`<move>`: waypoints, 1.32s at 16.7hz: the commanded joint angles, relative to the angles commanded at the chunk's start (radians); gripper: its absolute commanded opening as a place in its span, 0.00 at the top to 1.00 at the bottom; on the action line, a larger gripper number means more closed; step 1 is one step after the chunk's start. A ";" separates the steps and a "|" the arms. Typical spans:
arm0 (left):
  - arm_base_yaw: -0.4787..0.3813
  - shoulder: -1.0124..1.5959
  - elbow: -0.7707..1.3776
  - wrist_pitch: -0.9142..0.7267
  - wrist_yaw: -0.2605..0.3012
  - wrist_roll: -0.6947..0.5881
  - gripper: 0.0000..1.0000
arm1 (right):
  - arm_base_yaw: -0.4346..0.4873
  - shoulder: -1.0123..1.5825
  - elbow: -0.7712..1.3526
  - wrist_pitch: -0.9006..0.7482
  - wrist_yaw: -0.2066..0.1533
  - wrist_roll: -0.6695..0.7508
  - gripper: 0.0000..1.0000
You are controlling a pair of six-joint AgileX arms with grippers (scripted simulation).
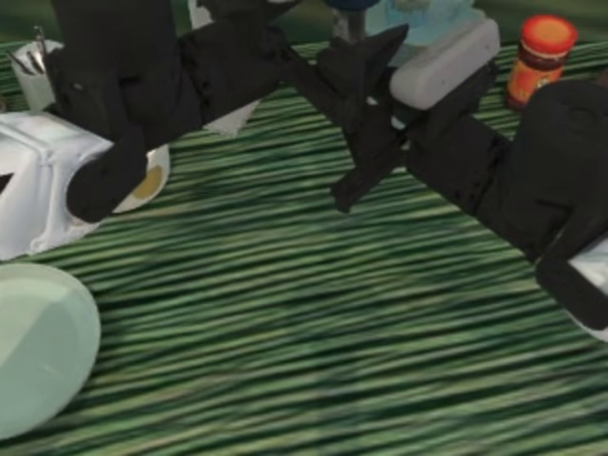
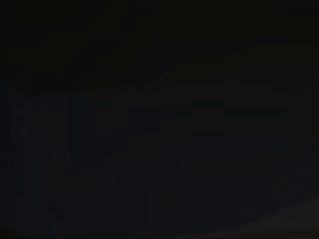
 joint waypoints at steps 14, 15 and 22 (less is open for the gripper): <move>0.000 0.000 0.000 0.000 0.000 0.000 0.83 | 0.000 0.000 0.000 0.000 0.000 0.000 1.00; 0.000 0.000 0.000 0.000 0.000 0.000 0.90 | 0.000 0.000 0.000 0.000 0.000 0.000 1.00; 0.000 0.000 0.000 0.000 0.000 0.000 1.00 | 0.000 0.000 0.000 0.000 0.000 0.000 1.00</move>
